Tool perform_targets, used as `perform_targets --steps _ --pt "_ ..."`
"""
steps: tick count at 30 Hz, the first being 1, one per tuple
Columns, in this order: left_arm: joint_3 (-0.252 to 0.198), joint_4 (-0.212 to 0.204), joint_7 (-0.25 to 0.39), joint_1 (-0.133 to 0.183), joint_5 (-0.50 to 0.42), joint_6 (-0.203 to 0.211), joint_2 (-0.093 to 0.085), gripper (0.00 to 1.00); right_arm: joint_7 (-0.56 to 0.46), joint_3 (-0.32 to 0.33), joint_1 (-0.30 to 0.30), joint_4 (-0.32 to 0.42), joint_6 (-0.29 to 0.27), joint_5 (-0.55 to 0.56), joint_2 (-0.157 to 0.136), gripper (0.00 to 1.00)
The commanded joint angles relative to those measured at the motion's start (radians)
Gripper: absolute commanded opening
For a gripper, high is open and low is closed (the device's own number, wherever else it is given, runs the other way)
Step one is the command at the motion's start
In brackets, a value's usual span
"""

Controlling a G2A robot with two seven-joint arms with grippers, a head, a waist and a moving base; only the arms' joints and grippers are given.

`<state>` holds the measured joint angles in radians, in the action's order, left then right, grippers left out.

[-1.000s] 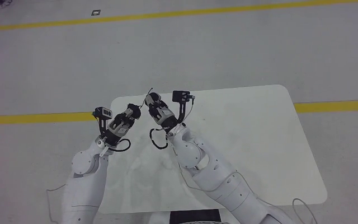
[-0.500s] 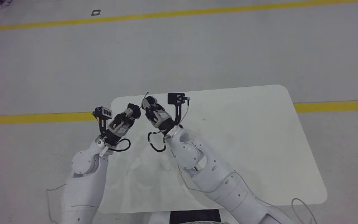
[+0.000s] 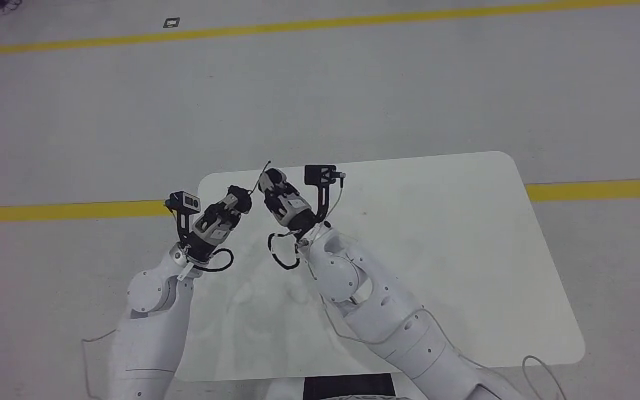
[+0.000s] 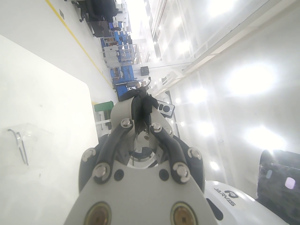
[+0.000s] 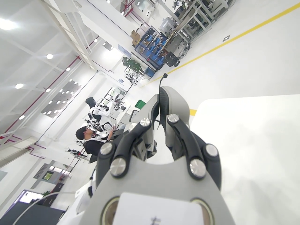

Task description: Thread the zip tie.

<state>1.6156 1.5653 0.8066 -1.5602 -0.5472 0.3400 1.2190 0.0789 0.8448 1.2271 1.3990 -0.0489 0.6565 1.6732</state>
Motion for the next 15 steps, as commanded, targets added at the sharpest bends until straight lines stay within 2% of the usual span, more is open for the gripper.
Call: perform_targets --steps 1,15 --pt "0.000 0.001 0.000 -0.001 -0.001 0.000 -0.001 0.00 -0.007 -0.001 0.002 0.001 -0.001 0.004 0.000 0.00" --pt "-0.001 0.017 -0.004 -0.012 -0.005 0.000 -0.006 0.00 -0.028 -0.015 0.009 0.007 -0.004 0.029 0.001 0.00"
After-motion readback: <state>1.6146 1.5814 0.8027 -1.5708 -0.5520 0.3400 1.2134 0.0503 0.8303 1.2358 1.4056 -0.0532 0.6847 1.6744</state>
